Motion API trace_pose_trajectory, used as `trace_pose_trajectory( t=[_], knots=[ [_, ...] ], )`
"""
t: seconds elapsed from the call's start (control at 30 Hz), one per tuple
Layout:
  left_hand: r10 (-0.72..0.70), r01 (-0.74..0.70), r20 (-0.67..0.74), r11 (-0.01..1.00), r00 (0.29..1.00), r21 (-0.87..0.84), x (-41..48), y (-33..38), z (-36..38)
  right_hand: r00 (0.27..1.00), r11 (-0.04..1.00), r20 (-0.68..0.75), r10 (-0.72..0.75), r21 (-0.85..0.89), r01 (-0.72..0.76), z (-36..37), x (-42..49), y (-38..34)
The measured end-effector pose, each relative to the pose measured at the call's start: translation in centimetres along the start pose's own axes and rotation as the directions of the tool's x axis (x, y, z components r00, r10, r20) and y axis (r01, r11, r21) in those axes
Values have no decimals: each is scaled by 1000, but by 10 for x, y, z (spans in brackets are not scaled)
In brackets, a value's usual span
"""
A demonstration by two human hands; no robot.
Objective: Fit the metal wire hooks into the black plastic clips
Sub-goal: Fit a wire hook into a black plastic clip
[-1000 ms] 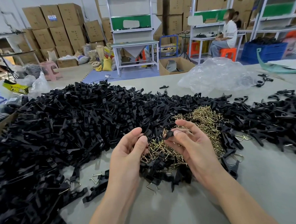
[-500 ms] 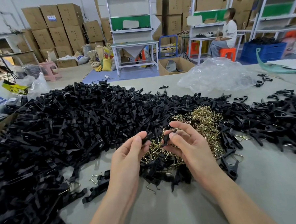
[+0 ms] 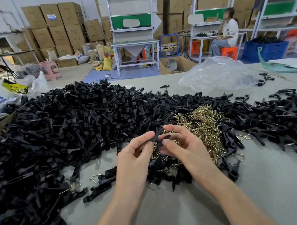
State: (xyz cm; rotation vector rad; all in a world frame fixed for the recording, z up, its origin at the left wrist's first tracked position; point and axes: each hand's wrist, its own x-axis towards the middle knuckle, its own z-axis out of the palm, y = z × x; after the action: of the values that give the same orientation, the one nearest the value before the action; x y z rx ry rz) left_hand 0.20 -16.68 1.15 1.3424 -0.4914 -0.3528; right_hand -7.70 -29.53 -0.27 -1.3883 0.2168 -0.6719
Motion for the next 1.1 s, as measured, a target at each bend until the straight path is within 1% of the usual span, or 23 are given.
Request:
trace_pose_trajectory(
  t=[0.17, 0.33, 0.53, 0.63, 0.97, 1.1],
  knots=[
    [-17, 17, 13, 1000, 1000, 9, -1, 0, 4, 1000, 1000, -12, 20, 8, -20, 1, 1, 1],
    [2, -3, 14, 1000, 1000, 21, -2, 1, 3, 1000, 1000, -14, 10, -7, -10, 0, 1, 1],
    [2, -2, -8, 999, 1000, 44, -2, 0, 2, 999, 999, -27, 21, 49, -20, -1, 1, 1],
    [-6, 6, -11, 1000, 1000, 26, -2, 0, 1, 999, 997, -38, 25, 68, -22, -3, 2, 1],
    [-11, 11, 5, 999, 1000, 44, -3, 1, 3, 999, 998, -40, 20, 54, -18, -4, 2, 2],
    [9, -8, -24, 999, 1000, 35, -3, 1, 2, 999, 999, -30, 17, 50, -16, -4, 2, 1]
  ],
)
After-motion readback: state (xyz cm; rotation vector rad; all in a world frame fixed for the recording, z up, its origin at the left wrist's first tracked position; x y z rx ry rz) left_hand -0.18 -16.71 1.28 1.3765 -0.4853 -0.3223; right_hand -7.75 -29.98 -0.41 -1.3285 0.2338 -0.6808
